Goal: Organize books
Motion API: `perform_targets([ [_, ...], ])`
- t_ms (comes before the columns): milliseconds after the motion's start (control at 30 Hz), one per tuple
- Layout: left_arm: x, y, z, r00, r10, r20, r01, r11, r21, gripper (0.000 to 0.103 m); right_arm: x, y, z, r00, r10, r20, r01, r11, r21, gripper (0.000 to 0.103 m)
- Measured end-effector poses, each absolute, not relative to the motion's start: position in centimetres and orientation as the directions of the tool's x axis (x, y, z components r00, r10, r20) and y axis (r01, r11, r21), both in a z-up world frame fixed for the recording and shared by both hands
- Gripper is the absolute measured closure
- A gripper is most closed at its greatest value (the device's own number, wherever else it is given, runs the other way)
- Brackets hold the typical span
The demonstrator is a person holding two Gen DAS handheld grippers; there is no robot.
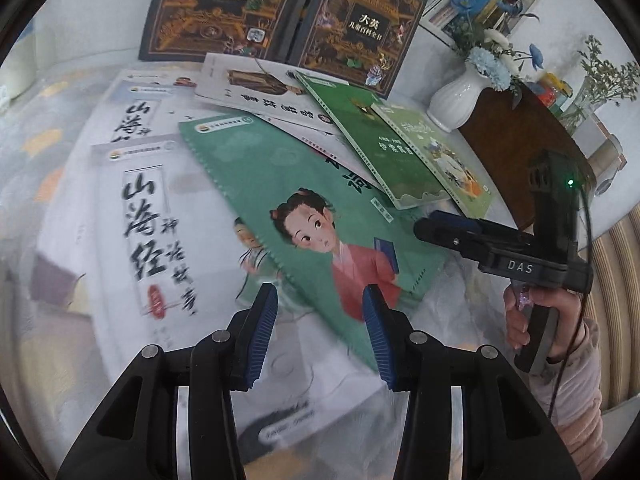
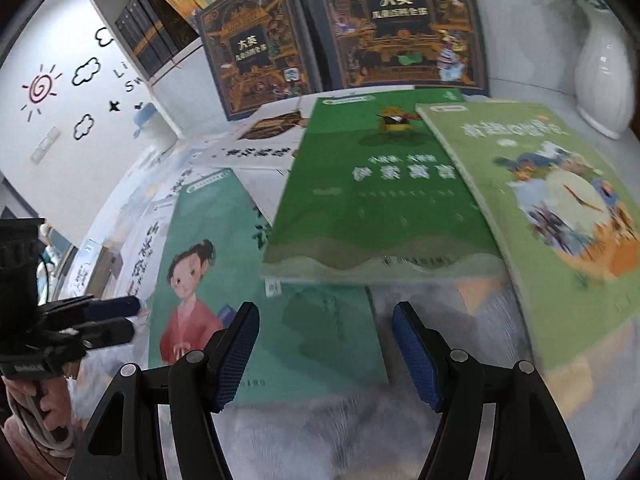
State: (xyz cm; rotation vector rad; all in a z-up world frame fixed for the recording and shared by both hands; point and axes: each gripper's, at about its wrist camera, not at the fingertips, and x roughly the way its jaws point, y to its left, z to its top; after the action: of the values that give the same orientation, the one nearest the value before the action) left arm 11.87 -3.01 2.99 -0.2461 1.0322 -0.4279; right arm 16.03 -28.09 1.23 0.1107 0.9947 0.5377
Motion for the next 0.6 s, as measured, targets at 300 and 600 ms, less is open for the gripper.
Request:
perform_targets([
  [300, 12.2, -2.2, 2.7, 0.484, -0.380, -0.788, 0.214, 0.925, -0.314, 0.061, 15.2, -26.4, 1.2, 0.300, 0.600, -0.742, -0.439, 0.777, 0.451, 0.027],
  [600, 9.0, -0.2, 2.8, 0.470, -0.309, -0.827, 0.246, 0.945, -0.213, 0.061, 9.7, -22.9, 1.5, 0.240, 0.619, -0.748, -0.503, 0.738, 0.450, 0.028],
])
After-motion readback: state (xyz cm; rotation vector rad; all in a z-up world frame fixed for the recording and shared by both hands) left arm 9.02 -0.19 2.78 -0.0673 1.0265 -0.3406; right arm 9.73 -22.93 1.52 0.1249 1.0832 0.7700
